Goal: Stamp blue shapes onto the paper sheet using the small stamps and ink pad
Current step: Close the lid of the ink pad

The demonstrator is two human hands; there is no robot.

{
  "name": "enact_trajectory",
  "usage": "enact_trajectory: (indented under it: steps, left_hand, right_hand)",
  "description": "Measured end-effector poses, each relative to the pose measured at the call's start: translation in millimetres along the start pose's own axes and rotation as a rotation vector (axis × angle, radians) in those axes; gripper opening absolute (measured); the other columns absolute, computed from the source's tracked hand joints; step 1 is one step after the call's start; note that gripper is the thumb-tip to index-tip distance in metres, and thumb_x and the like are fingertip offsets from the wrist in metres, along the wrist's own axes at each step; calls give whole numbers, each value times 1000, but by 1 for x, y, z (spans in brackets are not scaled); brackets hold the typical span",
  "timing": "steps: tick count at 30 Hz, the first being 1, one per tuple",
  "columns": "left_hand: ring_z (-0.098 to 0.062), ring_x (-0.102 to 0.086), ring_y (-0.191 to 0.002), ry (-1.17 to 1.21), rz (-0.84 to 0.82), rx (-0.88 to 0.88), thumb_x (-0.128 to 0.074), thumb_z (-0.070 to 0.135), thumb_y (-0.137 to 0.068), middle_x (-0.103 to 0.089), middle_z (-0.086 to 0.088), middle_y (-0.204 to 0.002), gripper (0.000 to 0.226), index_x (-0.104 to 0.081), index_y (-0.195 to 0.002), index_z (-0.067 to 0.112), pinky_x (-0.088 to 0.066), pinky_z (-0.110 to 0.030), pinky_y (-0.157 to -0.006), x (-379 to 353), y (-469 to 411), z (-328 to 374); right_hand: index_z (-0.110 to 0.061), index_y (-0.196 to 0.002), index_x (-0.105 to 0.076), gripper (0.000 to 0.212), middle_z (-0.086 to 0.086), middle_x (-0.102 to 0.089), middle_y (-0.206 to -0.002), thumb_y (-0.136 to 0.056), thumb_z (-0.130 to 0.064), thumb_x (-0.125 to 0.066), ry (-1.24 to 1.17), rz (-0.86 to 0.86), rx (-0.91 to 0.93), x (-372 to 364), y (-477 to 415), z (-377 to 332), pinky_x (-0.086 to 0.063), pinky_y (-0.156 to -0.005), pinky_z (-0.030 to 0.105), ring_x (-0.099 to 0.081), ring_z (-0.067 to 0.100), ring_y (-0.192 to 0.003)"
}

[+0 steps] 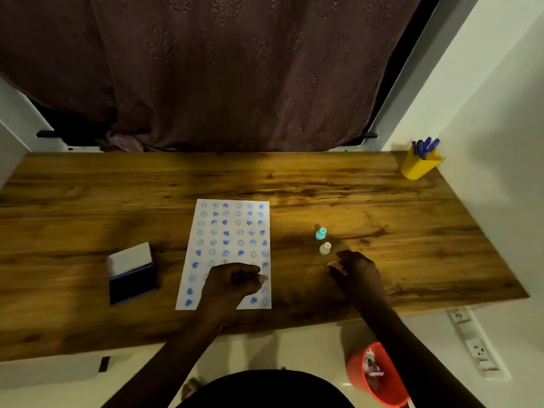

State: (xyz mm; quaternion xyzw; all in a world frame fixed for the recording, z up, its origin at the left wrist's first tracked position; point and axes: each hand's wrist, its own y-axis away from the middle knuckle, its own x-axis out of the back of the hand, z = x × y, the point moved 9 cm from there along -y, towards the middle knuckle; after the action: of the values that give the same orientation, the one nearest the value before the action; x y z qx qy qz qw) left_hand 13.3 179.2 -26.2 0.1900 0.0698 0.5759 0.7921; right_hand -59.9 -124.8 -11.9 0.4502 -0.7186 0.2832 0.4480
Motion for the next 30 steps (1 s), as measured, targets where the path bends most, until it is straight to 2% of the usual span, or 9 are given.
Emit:
enact_trajectory:
  steps: [6, 11, 13, 15, 18, 21, 24, 28, 30]
  left_hand:
    - [-23, -80, -85, 30, 54, -16, -88, 9, -77, -83, -1, -87, 21, -80, -88, 25, -64, -51, -87, 27, -3, -1]
    - [-44, -74, -96, 112, 135, -26, -81, 2, -83, -78, -25, -99, 19, -77, -101, 5, -61, -56, -91, 69, 0, -1]
    - [-46, -74, -97, 120, 176, -15, -81, 1, -83, -77, -28, -100, 22, -76, -105, 0, -61, -54, -91, 89, 1, -5]
    - [-45, -75, -93, 123, 233, -8, -82, 1, -81, -78, -26, -95, 24, -77, -105, -1, -62, -52, -88, 111, 4, -8]
    - [-38, -77, -87, 86, 303, -23, -83, 2, -82, -79, -16, -89, 16, -79, -93, 13, -63, -51, -85, 148, 10, -16]
    - [-37, -75, -89, 87, 360, -20, -78, -5, -83, -78, -3, -86, 30, -75, -84, 25, -62, -52, -85, 187, 12, -32]
    - [-35, -77, -87, 57, 429, -12, -79, 2, -85, -78, -6, -89, 25, -74, -86, 27, -63, -53, -84, 226, 13, -45]
    - [-33, -77, -81, -8, 494, -25, -81, 7, -85, -78, -11, -87, 24, -77, -83, 31, -63, -55, -83, 271, 14, -58]
    - [-15, -77, -71, -75, 494, -40, -78, 19, -81, -80, 8, -72, 24, -79, -72, 40, -65, -34, -69, 286, 15, -56]
  right_hand:
    - [-8, -107, -73, 21, 10, -74, -99, -89, -19, -74, -56, 138, 145, 21, -2, -57, -58, -74, 40, -70, 25, -86]
    - [-10, -98, -75, 9, 7, -74, -91, -92, -15, -72, -175, 92, 261, 8, -5, -131, -57, -70, 37, -67, 20, -75]
    - [-13, -103, -76, 13, 4, -76, -99, -92, -15, -71, -226, 39, 277, -6, -5, -159, -56, -71, 25, -67, 14, -78]
    - [-16, -112, -77, 19, 0, -77, -105, -94, -20, -70, -274, -7, 262, -23, -5, -184, -45, -72, 4, -65, 4, -82]
    - [-16, -114, -77, 23, -2, -78, -109, -95, -26, -70, -335, -86, 244, -50, -6, -218, -41, -76, -1, -68, 2, -88]
    - [-16, -113, -77, 22, -2, -78, -111, -96, -28, -69, -352, -178, 267, -76, -5, -253, -53, -88, 15, -73, 9, -96]
    - [-17, -111, -78, 21, -3, -78, -114, -95, -27, -69, -354, -247, 278, -104, -6, -283, -57, -93, 27, -72, 11, -103]
    - [-20, -103, -79, 15, -3, -79, -105, -94, -27, -71, -340, -347, 271, -142, -6, -316, -44, -77, 5, -69, 4, -93]
    - [-21, -102, -80, 15, -5, -79, -104, -93, -28, -71, -320, -380, 261, -158, -7, -332, -38, -70, 2, -69, 5, -91]
